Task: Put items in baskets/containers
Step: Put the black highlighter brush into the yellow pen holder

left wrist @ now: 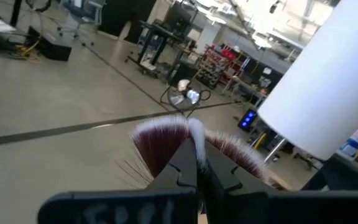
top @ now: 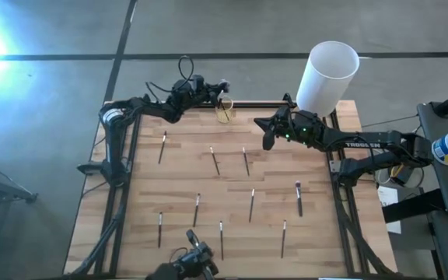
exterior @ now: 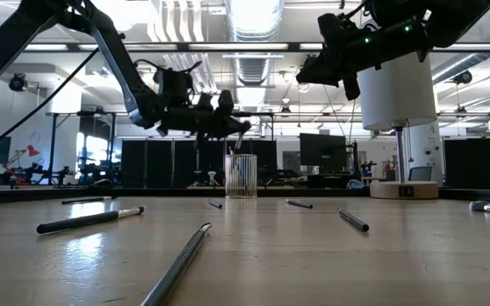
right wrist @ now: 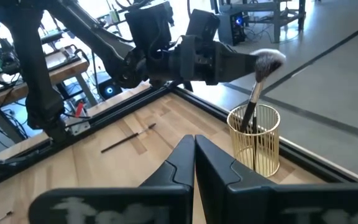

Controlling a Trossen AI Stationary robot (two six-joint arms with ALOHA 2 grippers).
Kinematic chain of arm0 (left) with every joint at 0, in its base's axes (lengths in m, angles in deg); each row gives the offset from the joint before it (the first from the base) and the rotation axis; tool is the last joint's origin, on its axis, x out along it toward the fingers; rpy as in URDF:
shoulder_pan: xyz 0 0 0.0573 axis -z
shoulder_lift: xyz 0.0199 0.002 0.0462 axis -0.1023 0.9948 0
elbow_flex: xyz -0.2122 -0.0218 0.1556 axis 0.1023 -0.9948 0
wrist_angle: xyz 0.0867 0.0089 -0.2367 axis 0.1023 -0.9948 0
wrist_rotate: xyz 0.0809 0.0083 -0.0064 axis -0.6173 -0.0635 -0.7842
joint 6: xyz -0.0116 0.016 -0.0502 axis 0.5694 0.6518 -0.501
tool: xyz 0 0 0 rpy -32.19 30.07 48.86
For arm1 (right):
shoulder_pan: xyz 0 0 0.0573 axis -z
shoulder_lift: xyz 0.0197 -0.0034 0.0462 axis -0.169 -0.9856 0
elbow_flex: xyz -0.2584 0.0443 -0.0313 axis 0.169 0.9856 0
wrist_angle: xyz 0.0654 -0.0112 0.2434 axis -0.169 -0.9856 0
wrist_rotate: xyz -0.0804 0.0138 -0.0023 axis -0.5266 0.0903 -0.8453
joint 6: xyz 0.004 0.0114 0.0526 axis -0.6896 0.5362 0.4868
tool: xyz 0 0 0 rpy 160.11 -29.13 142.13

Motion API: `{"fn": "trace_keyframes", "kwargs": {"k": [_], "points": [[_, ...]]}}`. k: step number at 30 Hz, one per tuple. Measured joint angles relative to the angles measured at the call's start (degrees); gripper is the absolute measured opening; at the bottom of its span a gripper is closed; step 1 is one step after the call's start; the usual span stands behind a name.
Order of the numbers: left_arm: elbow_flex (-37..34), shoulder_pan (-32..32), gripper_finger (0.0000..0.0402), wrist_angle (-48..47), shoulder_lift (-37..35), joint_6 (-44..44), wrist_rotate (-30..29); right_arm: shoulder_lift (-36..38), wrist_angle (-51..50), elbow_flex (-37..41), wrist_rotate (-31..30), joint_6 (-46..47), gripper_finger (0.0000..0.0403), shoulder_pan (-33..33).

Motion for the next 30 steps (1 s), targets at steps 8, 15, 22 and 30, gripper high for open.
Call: {"fn": "trace_keyframes", "kwargs": {"k": [8,15,22,30], "points": [[0.00,0.10,0.0000,-2.14,0.00,0.52,-0.98,0.00,-0.07,0.00,0.02,-1.04,0.0008,0.00],[-0.04,0.28,0.0000,-3.81,0.00,-0.41,-1.13,0.00,-0.09,0.00,0.02,-2.66,0.0008,0.00],[-0.02,0.90,0.0000,-4.01,0.00,-8.76,-2.57,0.00,-0.11,0.00,0.02,-3.70,0.0008,0.00],[0.14,2.42,0.0000,-5.09,-0.04,-12.76,-9.94,0.00,-0.11,0.00,-0.06,-5.38,0.0008,0.00]]}}
